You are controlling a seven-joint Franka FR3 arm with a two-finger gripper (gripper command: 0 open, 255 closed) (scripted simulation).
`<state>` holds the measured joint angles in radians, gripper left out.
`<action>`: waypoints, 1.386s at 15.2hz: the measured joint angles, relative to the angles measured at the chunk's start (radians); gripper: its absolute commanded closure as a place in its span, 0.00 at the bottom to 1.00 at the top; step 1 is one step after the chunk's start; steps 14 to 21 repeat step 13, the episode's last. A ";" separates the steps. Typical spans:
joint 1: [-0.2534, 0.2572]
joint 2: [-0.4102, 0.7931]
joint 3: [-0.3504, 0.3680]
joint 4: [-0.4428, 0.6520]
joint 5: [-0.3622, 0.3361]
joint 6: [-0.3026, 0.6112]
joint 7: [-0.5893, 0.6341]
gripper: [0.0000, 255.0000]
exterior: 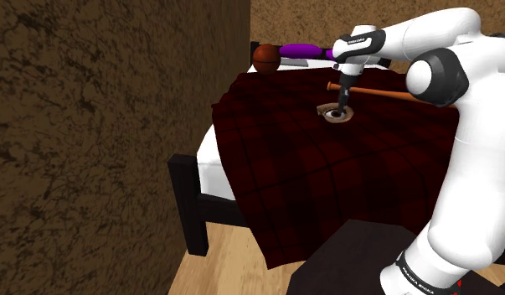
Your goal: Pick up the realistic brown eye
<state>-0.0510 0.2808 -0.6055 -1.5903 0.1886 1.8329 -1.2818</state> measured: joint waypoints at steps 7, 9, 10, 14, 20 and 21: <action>-0.007 -0.001 -0.003 0.089 -0.004 -0.094 0.006 1.00; -0.012 0.004 -0.004 0.121 -0.002 -0.122 0.006 1.00; -0.013 0.005 -0.004 0.137 -0.002 -0.137 0.008 1.00; -0.020 0.013 -0.005 0.182 0.003 -0.174 0.007 1.00; -0.020 0.013 -0.005 0.182 0.003 -0.174 0.007 1.00; -0.020 0.013 -0.005 0.182 0.003 -0.174 0.007 1.00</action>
